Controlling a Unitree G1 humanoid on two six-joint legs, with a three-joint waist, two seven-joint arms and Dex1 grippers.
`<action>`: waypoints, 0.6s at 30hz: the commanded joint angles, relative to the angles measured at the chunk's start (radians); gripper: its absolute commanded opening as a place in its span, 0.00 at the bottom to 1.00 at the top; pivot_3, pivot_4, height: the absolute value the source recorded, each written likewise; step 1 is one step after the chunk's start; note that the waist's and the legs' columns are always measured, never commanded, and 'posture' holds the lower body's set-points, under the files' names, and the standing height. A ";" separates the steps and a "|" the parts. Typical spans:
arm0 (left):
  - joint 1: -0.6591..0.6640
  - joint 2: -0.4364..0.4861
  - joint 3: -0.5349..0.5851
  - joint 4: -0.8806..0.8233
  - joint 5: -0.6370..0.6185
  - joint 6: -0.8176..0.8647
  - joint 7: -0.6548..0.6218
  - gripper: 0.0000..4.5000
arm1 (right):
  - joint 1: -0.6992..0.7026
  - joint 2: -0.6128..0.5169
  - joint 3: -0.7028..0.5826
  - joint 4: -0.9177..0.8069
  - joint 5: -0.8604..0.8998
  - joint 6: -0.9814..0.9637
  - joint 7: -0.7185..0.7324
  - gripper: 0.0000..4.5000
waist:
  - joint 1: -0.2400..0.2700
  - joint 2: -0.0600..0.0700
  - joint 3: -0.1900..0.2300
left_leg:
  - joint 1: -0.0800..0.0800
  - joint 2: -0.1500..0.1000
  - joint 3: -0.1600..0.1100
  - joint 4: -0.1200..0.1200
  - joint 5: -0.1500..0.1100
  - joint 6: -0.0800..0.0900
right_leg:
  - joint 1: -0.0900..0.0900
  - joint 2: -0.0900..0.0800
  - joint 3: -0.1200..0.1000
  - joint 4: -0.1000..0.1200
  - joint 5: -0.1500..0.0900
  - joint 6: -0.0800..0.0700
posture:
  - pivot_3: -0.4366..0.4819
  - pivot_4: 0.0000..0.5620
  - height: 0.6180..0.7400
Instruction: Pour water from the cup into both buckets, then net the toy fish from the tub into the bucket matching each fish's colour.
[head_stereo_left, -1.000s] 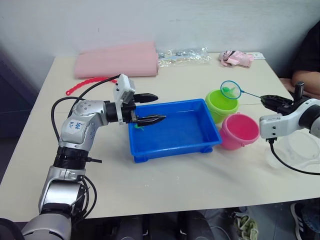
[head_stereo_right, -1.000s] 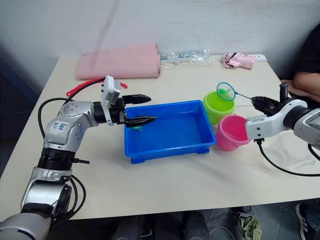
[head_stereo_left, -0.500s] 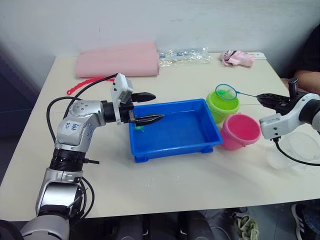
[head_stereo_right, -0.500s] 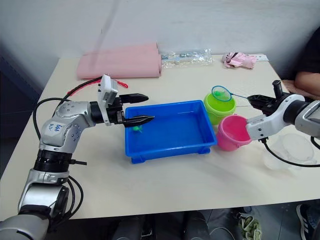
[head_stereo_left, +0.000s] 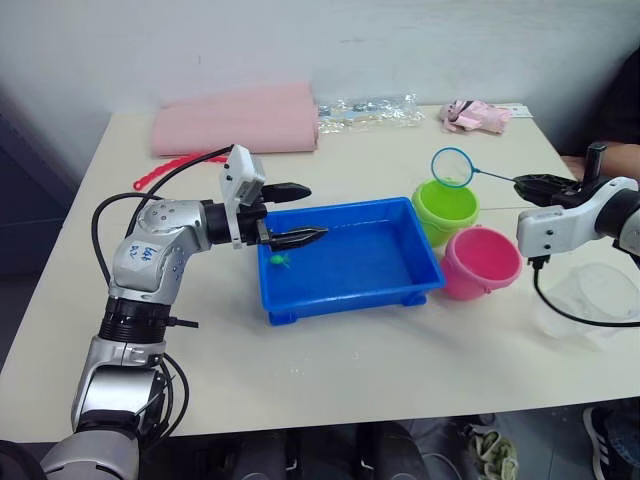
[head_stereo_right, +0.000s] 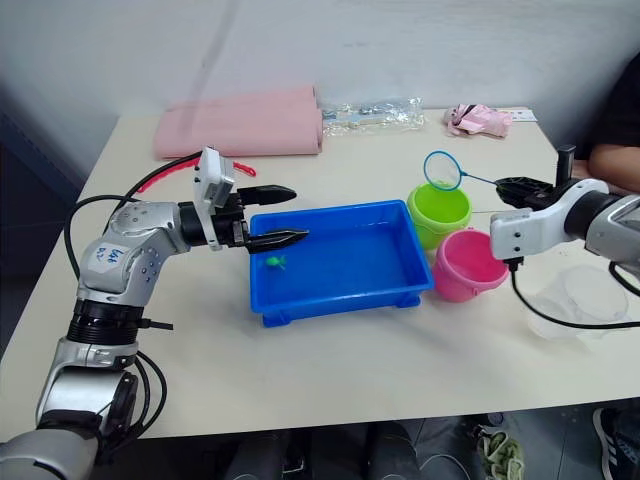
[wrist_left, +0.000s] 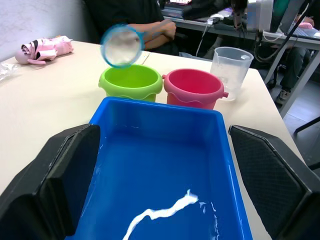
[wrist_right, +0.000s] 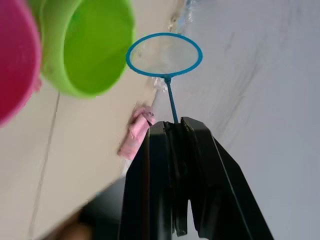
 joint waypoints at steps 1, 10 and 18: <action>0.025 0.050 0.022 -0.040 0.007 -0.004 -0.009 1.00 | 0.037 0.237 -0.174 -0.224 0.708 0.616 0.278 0.00 | 0.000 0.000 0.000 | 0.000 0.000 0.000 0.000 0.000 0.000 | 0.000 0.000 0.000 0.000 0.000 0.000 | 0.48 0.27 0.98; 0.271 0.301 0.149 -0.212 -0.003 0.080 -0.074 1.00 | 0.063 0.397 -0.006 -0.466 1.037 1.046 0.432 0.00 | 0.003 0.000 0.000 | 0.000 0.000 -0.002 0.001 0.000 0.000 | 0.001 0.001 -0.001 0.000 0.000 0.000 | 0.48 0.27 0.98; 0.452 0.417 0.278 -0.360 -0.030 0.148 -0.064 1.00 | -0.003 0.535 0.183 -0.363 0.865 1.028 0.353 0.00 | 0.007 0.000 0.000 | 0.000 -0.001 -0.002 0.000 0.000 0.000 | 0.000 -0.001 -0.001 0.000 0.000 0.000 | 0.48 0.27 0.98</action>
